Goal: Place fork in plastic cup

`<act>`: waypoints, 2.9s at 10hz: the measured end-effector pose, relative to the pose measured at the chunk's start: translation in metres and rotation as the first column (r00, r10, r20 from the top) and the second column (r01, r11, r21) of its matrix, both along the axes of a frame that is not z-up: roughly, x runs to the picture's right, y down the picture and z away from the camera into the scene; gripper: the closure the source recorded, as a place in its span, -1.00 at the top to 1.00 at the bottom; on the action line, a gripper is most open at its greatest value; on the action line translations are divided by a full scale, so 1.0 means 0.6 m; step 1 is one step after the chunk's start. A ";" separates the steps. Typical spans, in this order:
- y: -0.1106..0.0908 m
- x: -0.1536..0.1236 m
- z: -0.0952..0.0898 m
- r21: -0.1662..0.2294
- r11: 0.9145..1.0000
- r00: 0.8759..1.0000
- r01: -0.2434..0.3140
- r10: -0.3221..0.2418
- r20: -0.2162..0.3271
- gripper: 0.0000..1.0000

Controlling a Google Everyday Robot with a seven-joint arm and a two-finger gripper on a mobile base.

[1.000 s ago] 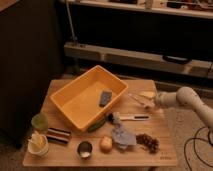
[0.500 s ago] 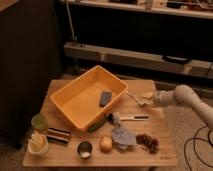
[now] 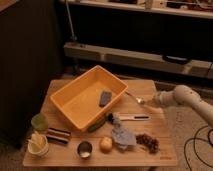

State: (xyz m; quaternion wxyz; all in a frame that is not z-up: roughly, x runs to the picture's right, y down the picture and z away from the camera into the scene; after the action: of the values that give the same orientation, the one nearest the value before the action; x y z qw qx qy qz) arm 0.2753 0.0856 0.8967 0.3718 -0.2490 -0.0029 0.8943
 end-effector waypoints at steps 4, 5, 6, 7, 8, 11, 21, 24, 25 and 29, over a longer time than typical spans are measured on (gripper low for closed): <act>-0.013 0.003 -0.019 0.028 1.000 1.000 0.008 -0.008 -0.007 -1.00; -0.027 0.004 -0.036 0.050 0.998 1.000 0.024 -0.024 -0.010 -1.00; -0.051 0.005 -0.066 0.073 0.996 0.999 0.048 -0.047 -0.024 -1.00; -0.071 0.008 -0.092 0.082 0.994 0.997 0.065 -0.062 -0.044 -1.00; -0.090 0.009 -0.117 0.092 0.992 0.995 0.081 -0.075 -0.064 -1.00; -0.165 0.004 -0.227 0.181 0.968 0.978 0.173 -0.148 -0.145 -1.00; -0.367 -0.206 -0.432 0.314 0.536 0.621 0.784 -0.696 -0.361 -1.00; -0.388 -0.324 -0.435 0.311 0.350 0.450 0.883 -0.820 -0.354 -1.00; -0.388 -0.358 -0.437 0.314 0.297 0.403 0.902 -0.841 -0.360 -1.00; -0.379 -0.490 -0.452 0.432 0.129 0.289 0.892 -0.899 -0.328 -1.00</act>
State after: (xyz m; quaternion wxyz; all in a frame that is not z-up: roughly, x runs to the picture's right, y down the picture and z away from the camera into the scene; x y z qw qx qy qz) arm -0.0185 -0.1420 0.6252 0.8829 -0.0891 -0.1089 0.4480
